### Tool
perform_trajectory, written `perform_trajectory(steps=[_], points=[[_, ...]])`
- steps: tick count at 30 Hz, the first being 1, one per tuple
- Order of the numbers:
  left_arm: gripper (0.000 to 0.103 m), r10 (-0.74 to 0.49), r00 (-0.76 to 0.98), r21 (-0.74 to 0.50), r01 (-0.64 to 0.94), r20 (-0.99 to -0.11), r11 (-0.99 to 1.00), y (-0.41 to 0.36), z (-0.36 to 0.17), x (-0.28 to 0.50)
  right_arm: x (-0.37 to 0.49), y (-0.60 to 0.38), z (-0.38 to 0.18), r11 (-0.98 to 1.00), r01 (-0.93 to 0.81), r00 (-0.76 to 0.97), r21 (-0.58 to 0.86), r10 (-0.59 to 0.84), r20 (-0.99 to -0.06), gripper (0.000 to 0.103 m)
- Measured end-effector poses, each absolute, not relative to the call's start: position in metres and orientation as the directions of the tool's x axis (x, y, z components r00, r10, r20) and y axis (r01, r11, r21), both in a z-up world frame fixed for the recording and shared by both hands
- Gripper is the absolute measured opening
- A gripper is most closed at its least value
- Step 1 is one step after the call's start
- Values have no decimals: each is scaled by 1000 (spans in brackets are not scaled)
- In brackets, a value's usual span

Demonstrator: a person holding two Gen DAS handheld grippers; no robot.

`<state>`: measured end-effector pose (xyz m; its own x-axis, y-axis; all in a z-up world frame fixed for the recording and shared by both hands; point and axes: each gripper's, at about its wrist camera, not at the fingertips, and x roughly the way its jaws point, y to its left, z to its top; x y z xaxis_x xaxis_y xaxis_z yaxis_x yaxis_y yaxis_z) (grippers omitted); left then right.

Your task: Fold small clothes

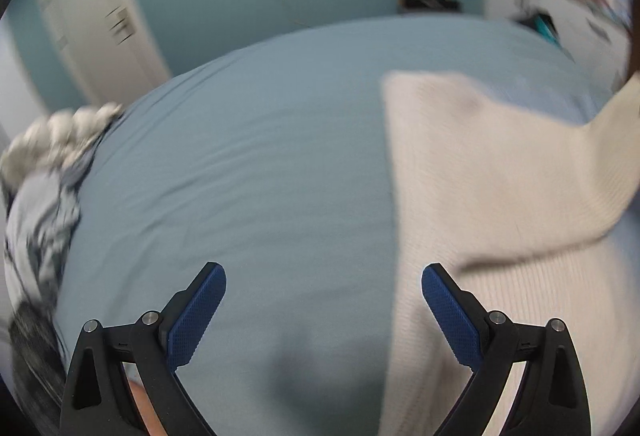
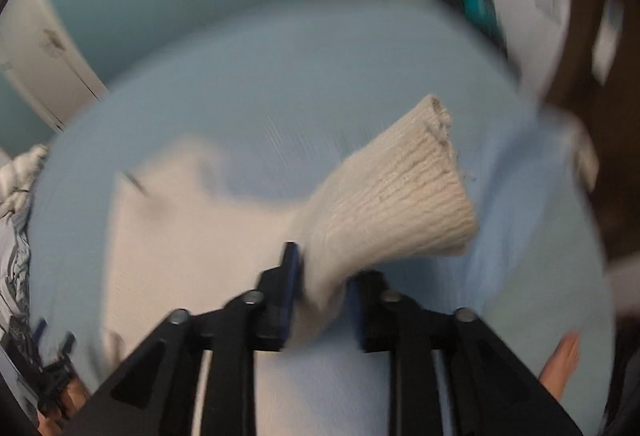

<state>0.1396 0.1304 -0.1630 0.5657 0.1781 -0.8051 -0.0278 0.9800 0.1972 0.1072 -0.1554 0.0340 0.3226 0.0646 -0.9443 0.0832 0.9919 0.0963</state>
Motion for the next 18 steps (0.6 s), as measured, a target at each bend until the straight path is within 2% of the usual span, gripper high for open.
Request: perform_trajectory(steps=[3, 5, 7, 9, 11, 16, 18], points=[[100, 140, 538, 200, 55, -831, 978, 112, -176, 149, 101, -212, -26, 970, 216, 128, 113, 87, -988, 26], [100, 121, 508, 183, 74, -853, 980, 106, -185, 159, 96, -248, -32, 929, 308, 132, 203, 170, -977, 28], [100, 71, 452, 123, 85, -889, 989, 104, -197, 173, 96, -281, -24, 863, 368, 188, 345, 295, -937, 42], [100, 22, 400, 66, 97, -916, 993, 105, -209, 185, 94, -308, -12, 782, 403, 280, 475, 389, -878, 81], [100, -12, 338, 30, 118, -941, 993, 105, -224, 198, 90, -329, -4, 708, 436, 358, 555, 429, -829, 94], [100, 1, 291, 46, 147, -957, 988, 97, -247, 198, 89, -331, -28, 704, 437, 308, 560, 467, -829, 93], [94, -39, 284, -10, 102, -958, 995, 103, -247, 198, 92, -317, -48, 735, 427, 230, 526, 475, -850, 85]])
